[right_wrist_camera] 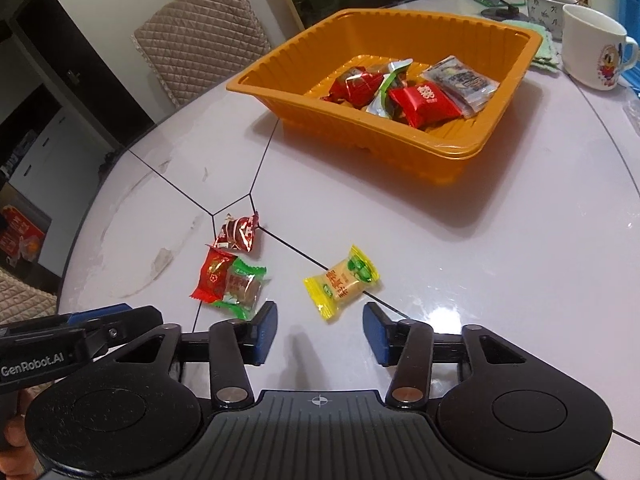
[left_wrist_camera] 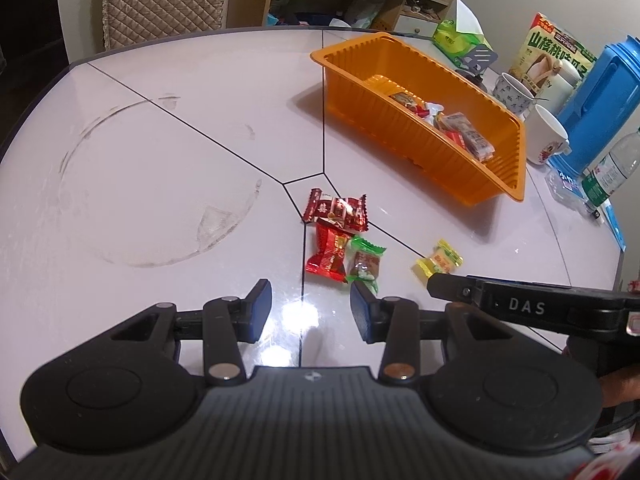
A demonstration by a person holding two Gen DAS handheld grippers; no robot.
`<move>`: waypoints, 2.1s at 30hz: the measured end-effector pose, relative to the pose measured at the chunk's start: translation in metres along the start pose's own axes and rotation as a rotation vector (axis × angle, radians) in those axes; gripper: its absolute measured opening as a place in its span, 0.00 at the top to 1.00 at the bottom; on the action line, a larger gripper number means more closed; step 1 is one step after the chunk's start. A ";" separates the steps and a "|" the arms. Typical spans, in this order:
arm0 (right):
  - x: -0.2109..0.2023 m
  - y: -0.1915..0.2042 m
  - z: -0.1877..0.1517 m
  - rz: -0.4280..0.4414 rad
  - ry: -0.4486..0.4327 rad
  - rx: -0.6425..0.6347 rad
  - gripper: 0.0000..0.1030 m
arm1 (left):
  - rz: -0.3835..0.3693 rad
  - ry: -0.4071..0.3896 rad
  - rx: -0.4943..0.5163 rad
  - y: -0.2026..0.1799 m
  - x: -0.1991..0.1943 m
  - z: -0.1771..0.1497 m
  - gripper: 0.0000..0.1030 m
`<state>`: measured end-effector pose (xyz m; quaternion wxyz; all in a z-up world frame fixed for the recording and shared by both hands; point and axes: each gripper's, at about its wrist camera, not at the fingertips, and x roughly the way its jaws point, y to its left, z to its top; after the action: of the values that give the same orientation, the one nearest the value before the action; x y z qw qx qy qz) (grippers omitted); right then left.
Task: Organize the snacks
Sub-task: 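Close the right tool on the yellow-green candy and lift it, then grasp the red candy packet with the left tool while the right tool holds the yellow candy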
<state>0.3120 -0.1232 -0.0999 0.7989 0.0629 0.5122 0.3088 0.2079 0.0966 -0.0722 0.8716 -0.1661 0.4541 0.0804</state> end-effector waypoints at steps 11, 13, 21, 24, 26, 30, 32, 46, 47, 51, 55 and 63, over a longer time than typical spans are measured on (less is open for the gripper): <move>0.018 0.002 0.016 -0.031 -0.013 -0.015 0.59 | 0.007 0.003 -0.017 0.008 0.007 0.004 0.62; 0.022 0.004 0.017 -0.038 -0.013 -0.030 0.60 | 0.005 0.004 -0.018 0.009 0.009 0.004 0.62; 0.029 0.020 0.009 -0.096 -0.032 -0.197 0.69 | -0.006 0.002 -0.009 0.008 0.016 0.005 0.62; 0.030 0.023 0.003 -0.129 -0.047 -0.270 0.78 | -0.016 -0.002 0.005 0.006 0.020 0.007 0.62; 0.030 0.022 0.002 -0.124 -0.051 -0.274 0.79 | -0.025 -0.003 0.021 0.003 0.023 0.008 0.62; 0.030 0.020 0.002 -0.115 -0.051 -0.264 0.79 | -0.033 -0.005 0.057 -0.004 0.032 0.013 0.62; 0.029 0.019 0.003 -0.110 -0.052 -0.262 0.79 | -0.031 -0.005 0.074 -0.007 0.039 0.015 0.62; 0.028 0.018 0.003 -0.099 -0.054 -0.253 0.79 | -0.035 0.013 0.154 -0.012 0.067 0.021 0.79; 0.028 0.018 0.002 -0.100 -0.055 -0.257 0.79 | -0.033 0.011 0.158 -0.011 0.066 0.021 0.80; 0.028 0.019 0.002 -0.105 -0.054 -0.278 0.79 | -0.014 0.005 0.168 -0.008 0.063 0.019 0.81; 0.028 0.022 0.001 -0.111 -0.055 -0.297 0.79 | 0.006 0.007 0.134 0.003 0.057 0.017 0.81; 0.030 0.026 0.000 -0.132 -0.050 -0.339 0.79 | 0.046 0.000 0.078 0.023 0.043 0.012 0.81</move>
<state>0.3090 -0.0854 -0.1128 0.8292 -0.0986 0.4357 0.3359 0.2358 0.1219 -0.1061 0.8753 -0.1215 0.4608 0.0827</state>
